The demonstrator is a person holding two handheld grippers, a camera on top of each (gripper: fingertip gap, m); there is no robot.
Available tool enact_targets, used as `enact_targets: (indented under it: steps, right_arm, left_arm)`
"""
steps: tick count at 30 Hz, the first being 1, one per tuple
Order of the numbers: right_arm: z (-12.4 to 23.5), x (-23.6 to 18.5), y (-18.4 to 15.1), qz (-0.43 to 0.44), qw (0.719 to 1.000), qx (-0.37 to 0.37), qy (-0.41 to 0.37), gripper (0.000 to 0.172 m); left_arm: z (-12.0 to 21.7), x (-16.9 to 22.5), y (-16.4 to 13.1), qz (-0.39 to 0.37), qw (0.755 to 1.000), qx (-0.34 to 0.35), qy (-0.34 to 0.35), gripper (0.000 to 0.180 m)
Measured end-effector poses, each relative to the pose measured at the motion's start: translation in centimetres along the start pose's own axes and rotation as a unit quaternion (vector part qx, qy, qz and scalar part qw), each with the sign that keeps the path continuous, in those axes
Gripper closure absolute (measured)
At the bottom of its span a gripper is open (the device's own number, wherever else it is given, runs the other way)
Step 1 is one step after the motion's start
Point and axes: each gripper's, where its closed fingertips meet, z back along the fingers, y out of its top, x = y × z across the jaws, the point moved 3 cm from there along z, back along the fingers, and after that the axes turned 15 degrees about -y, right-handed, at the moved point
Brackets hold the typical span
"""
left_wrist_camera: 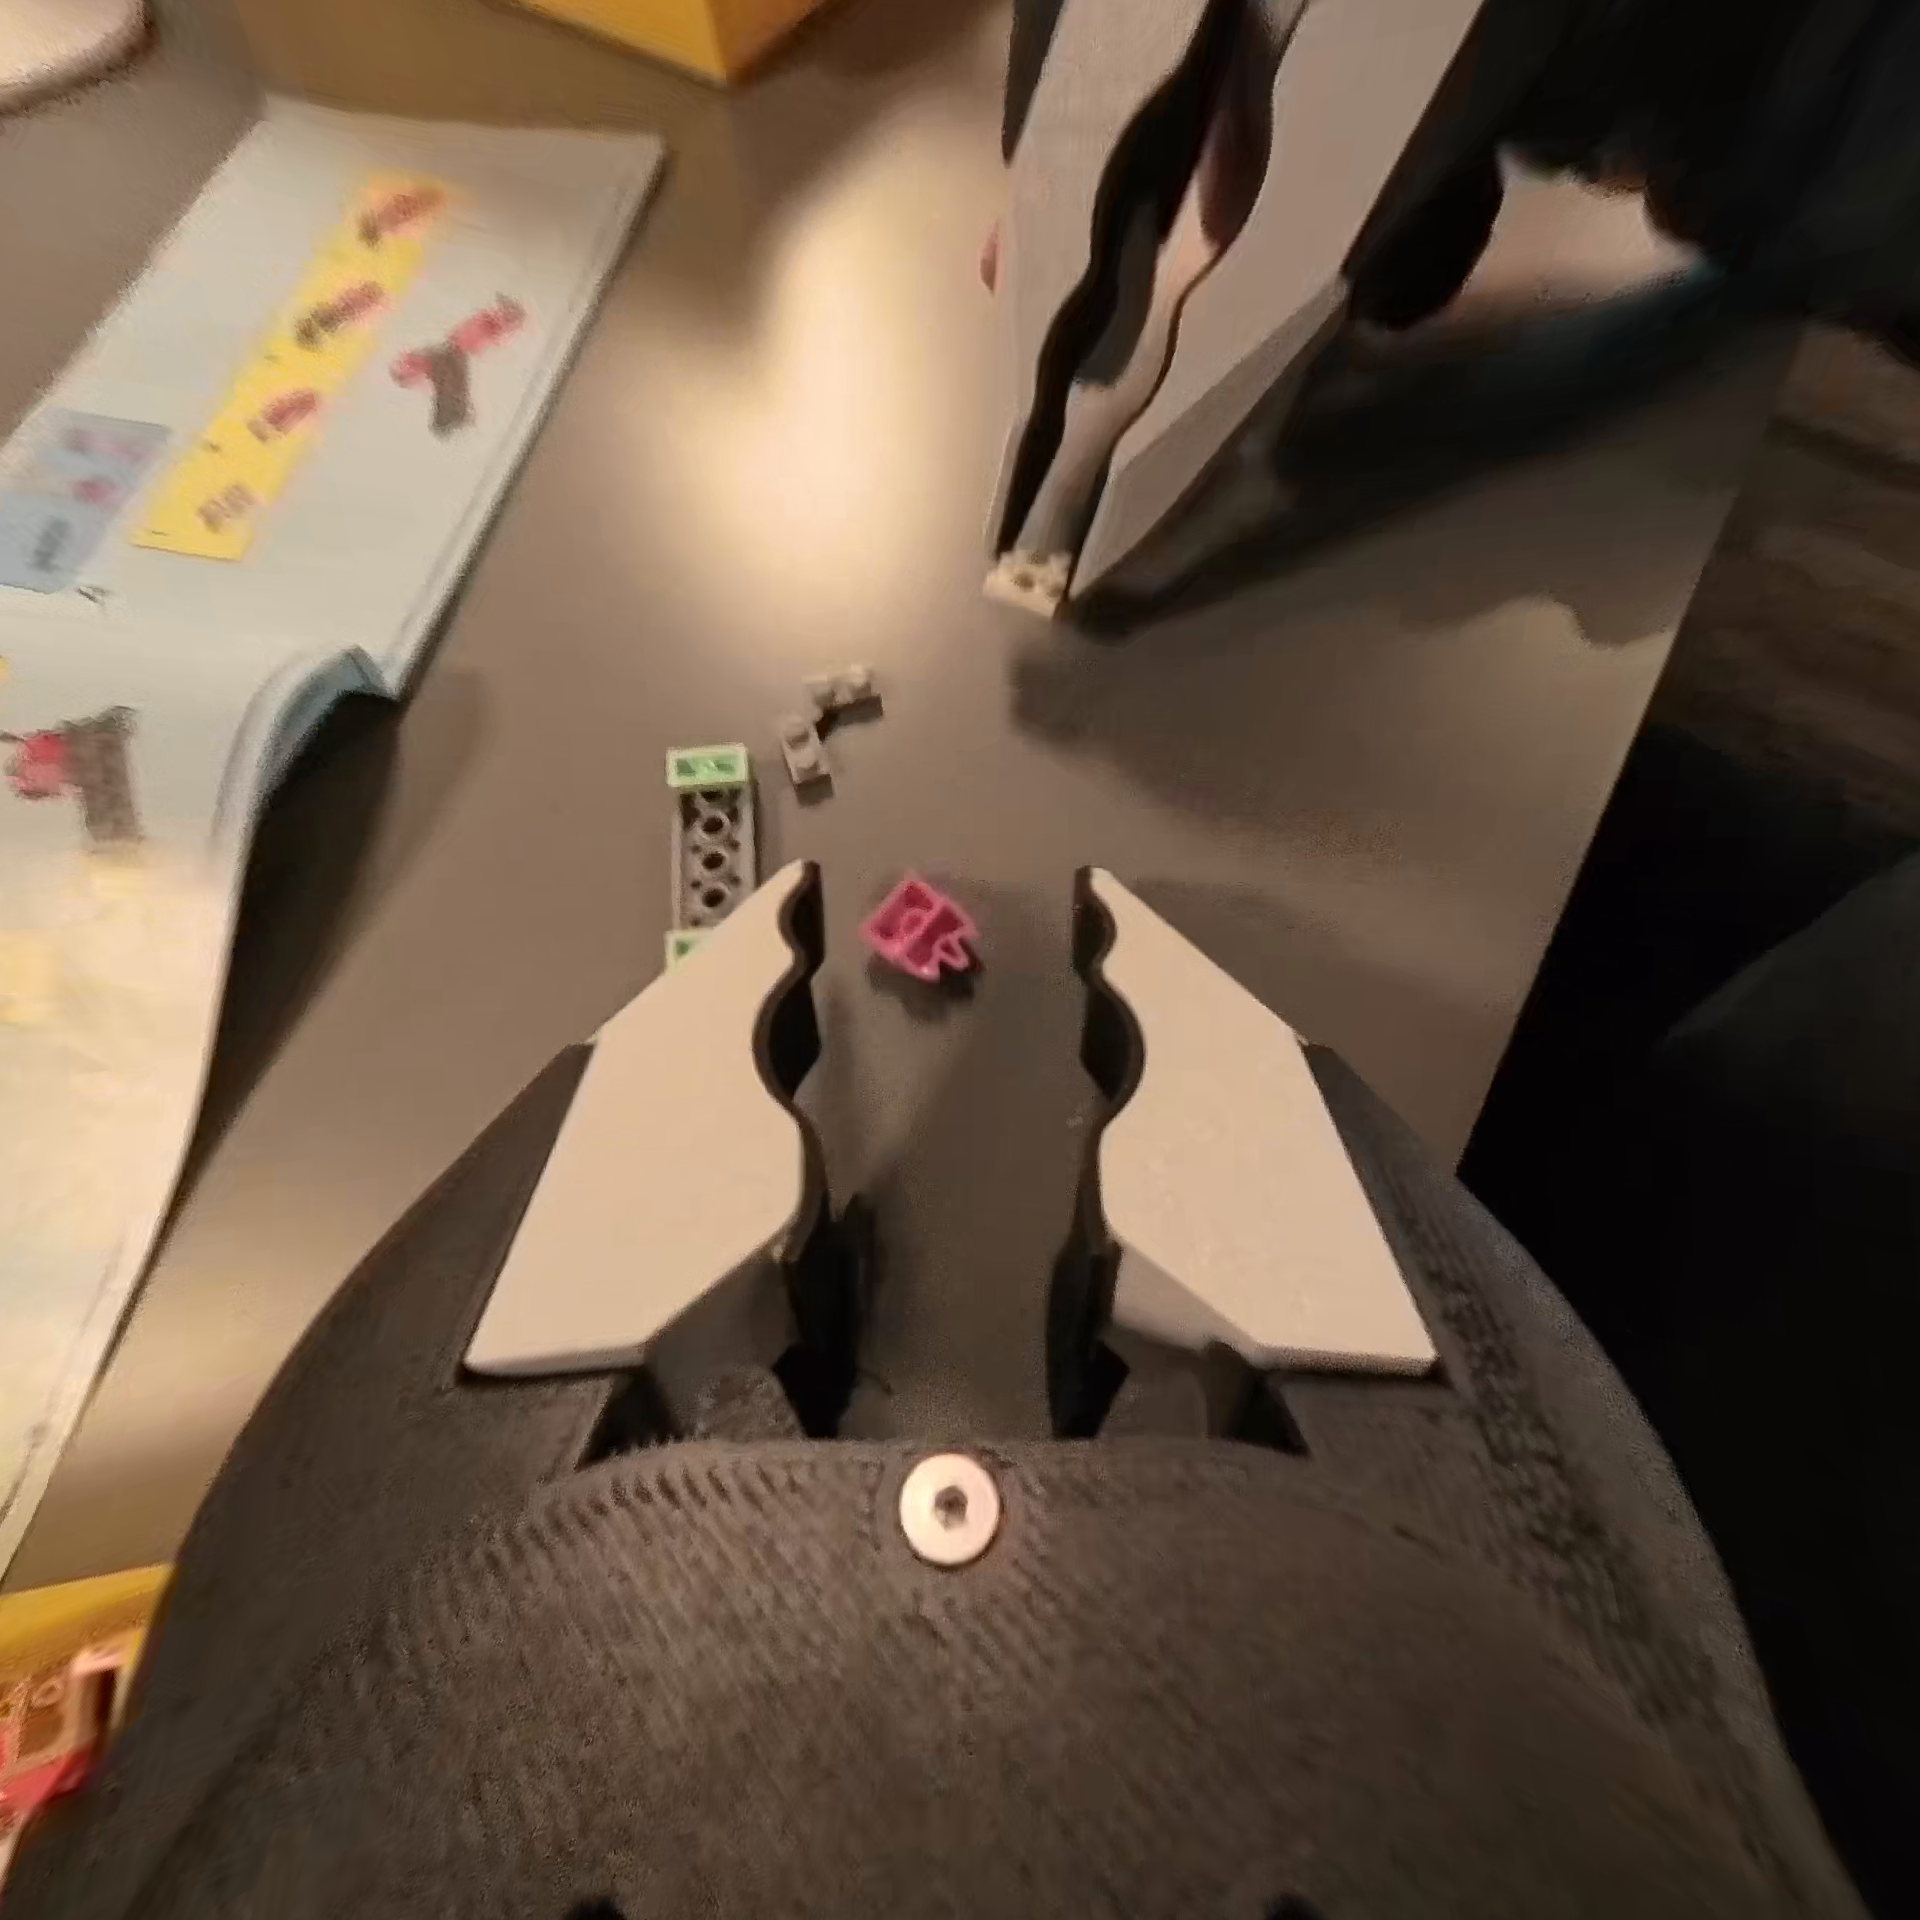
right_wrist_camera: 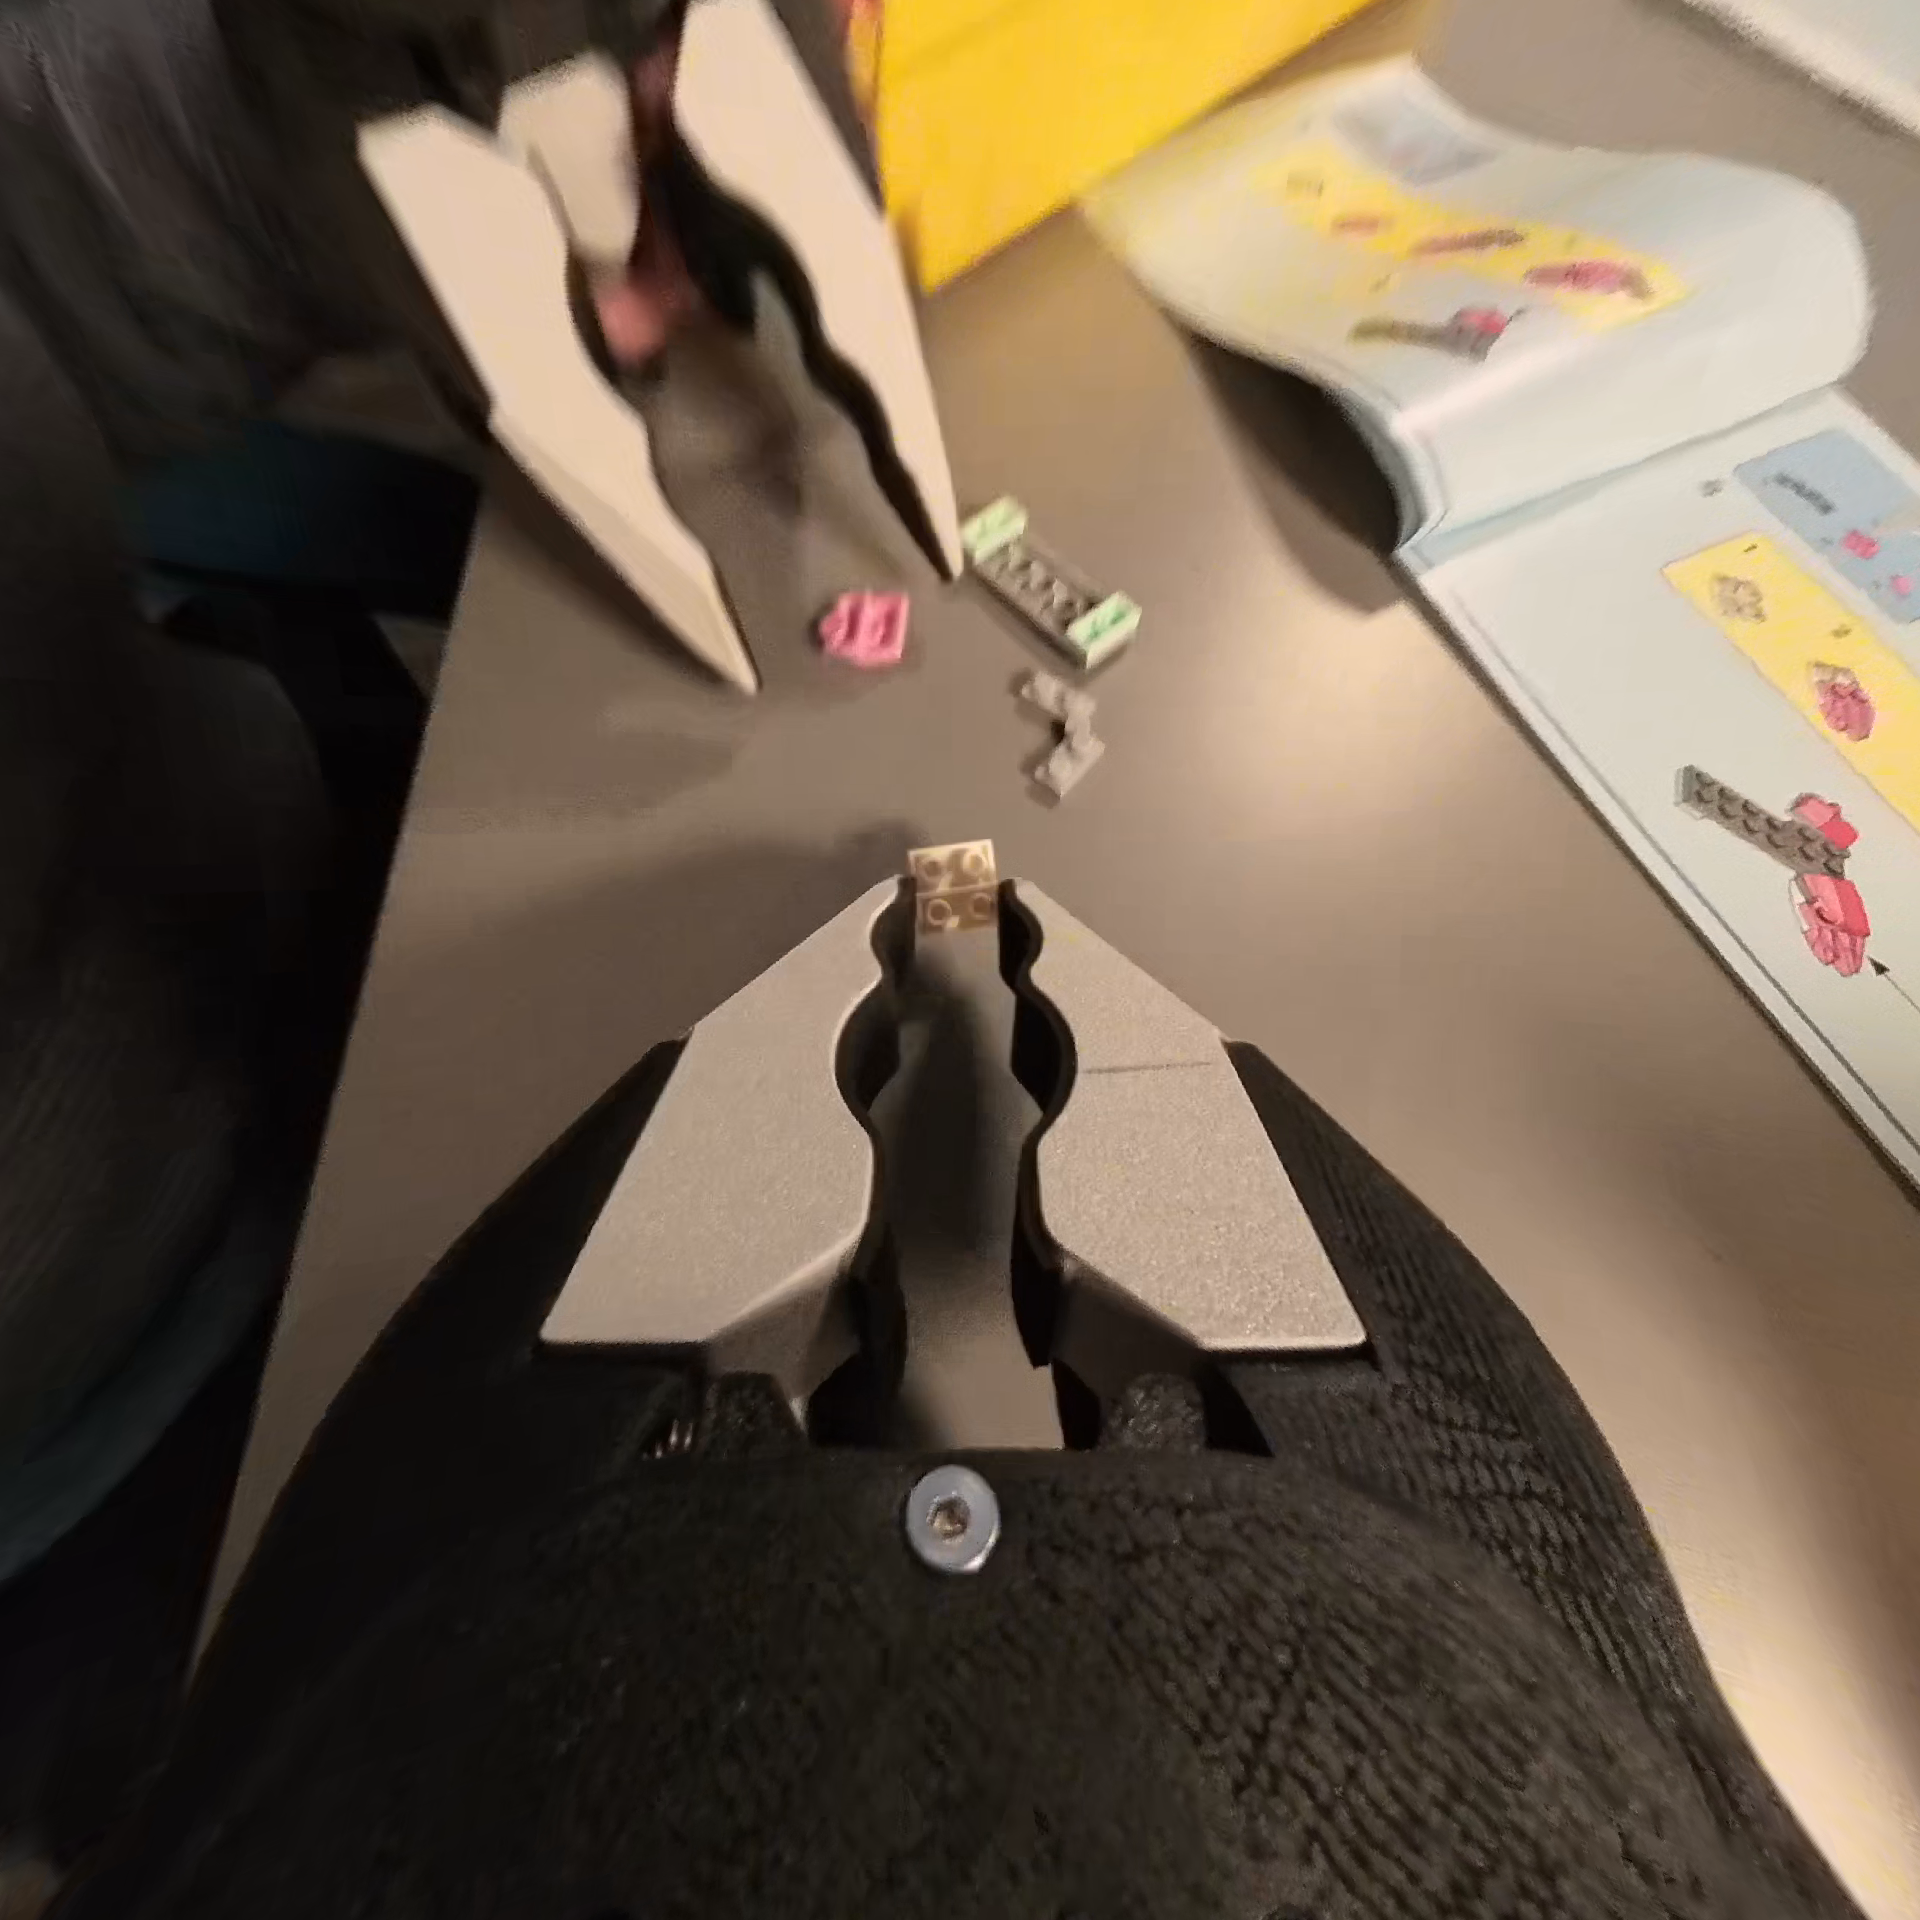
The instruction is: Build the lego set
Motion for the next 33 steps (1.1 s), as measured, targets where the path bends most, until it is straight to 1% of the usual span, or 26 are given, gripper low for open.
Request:
enact_targets:
  steps: [1, 3, 6, 8, 10, 12, 14, 18, 22, 24, 25, 28, 29, 33]
  right_arm:
    - [0.1, 0.1, 0.7, -0.035, 0.999, 0.025, -0.005, 0.158]
    - [0.4, 0.1, 2.7, -0.132, 0.987, 0.083, 0.019, 0.158]
    - [1.2, 0.0, 5.0, -0.253, 0.951, 0.157, 0.077, 0.158]
    - [1.3, 0.0, 5.9, -0.31, 0.927, 0.181, 0.11, 0.158]
    - [1.4, 0.1, 6.3, -0.353, 0.904, 0.197, 0.139, 0.159]
    - [1.5, 0.1, 6.6, -0.383, 0.883, 0.213, 0.168, 0.158]
    - [1.6, 0.1, 6.7, -0.398, 0.872, 0.222, 0.181, 0.158]
    - [2.0, 0.1, 6.7, -0.401, 0.867, 0.233, 0.182, 0.158]
    - [2.2, 0.0, 6.6, -0.401, 0.865, 0.234, 0.189, 0.159]
    - [2.3, -0.1, 6.3, -0.384, 0.876, 0.226, 0.184, 0.159]
    - [2.3, -0.2, 6.1, -0.368, 0.886, 0.217, 0.179, 0.158]
    - [2.6, -0.5, 5.3, -0.326, 0.909, 0.185, 0.181, 0.151]
    - [2.7, -0.6, 5.1, -0.313, 0.915, 0.173, 0.186, 0.151]
    - [2.5, -1.4, 4.1, -0.269, 0.933, 0.119, 0.206, 0.151]
  left_arm:
    - [0.4, 0.0, 0.8, -0.013, 0.999, 0.026, 0.014, 0.129]
    - [1.3, 0.2, 2.8, -0.061, 0.993, 0.081, 0.052, 0.127]
    - [2.0, 0.9, 5.6, -0.15, 0.973, 0.137, 0.111, 0.127]
    - [2.0, 1.3, 7.0, -0.211, 0.954, 0.15, 0.15, 0.128]
    - [1.8, 1.6, 8.1, -0.257, 0.935, 0.156, 0.187, 0.133]
    - [1.5, 1.5, 8.6, -0.279, 0.923, 0.155, 0.213, 0.137]
    - [1.4, 1.3, 8.9, -0.29, 0.914, 0.161, 0.235, 0.139]
    - [0.8, 1.0, 8.7, -0.281, 0.916, 0.157, 0.238, 0.139]
    - [0.5, 1.3, 8.7, -0.288, 0.917, 0.155, 0.228, 0.162]
    - [0.2, 1.4, 8.6, -0.296, 0.92, 0.141, 0.215, 0.163]
    - [0.0, 1.6, 8.3, -0.307, 0.922, 0.127, 0.199, 0.163]
    - [-0.7, 2.4, 7.5, -0.338, 0.927, 0.09, 0.134, 0.164]
    - [-1.0, 2.9, 7.1, -0.352, 0.926, 0.077, 0.109, 0.164]
    - [-1.6, 3.5, 6.5, -0.383, 0.92, 0.039, 0.074, 0.164]
